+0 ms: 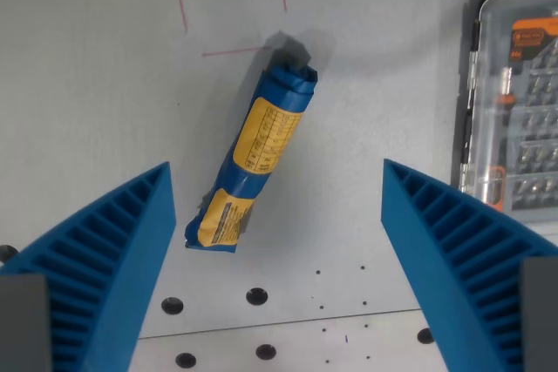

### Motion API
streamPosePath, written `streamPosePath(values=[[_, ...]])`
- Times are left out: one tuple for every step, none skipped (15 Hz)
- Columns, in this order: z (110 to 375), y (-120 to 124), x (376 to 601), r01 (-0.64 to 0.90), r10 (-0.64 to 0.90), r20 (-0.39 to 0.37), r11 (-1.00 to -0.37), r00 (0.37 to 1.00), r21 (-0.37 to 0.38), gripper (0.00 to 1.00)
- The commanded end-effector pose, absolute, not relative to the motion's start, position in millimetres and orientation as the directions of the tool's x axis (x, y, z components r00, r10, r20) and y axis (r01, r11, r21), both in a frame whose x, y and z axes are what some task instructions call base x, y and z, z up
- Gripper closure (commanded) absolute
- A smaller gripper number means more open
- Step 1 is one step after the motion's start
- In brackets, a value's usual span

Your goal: Move above the blue bag

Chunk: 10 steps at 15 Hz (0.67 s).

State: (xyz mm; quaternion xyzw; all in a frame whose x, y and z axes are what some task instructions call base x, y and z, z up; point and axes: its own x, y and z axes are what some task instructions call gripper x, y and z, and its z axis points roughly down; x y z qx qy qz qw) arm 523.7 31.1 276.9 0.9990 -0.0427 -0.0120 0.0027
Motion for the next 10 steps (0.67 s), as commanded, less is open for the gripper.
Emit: streamPosePath(values=[[270, 34, 520, -0.183, -0.183, 0.030, -0.983, 0.983, -0.002, 0.00], [267, 35, 519, -0.195, -0.195, 0.037, -0.981, 0.980, -0.004, 0.00], [264, 35, 518, -0.211, -0.211, 0.045, -0.978, 0.976, -0.006, 0.00], [261, 36, 517, -0.226, -0.226, 0.050, -0.974, 0.973, -0.007, 0.00], [258, 37, 515, -0.242, -0.242, 0.055, -0.970, 0.969, -0.009, 0.00], [255, 38, 514, -0.259, -0.259, 0.059, -0.966, 0.964, -0.011, 0.00], [251, 38, 512, -0.275, -0.275, 0.059, -0.961, 0.960, -0.012, 0.00], [248, 39, 510, -0.288, -0.288, 0.062, -0.958, 0.956, -0.014, 0.00], [245, 40, 509, -0.306, -0.306, 0.063, -0.952, 0.950, -0.014, 0.00], [242, 41, 507, -0.319, -0.320, 0.065, -0.948, 0.945, -0.016, 0.00]])
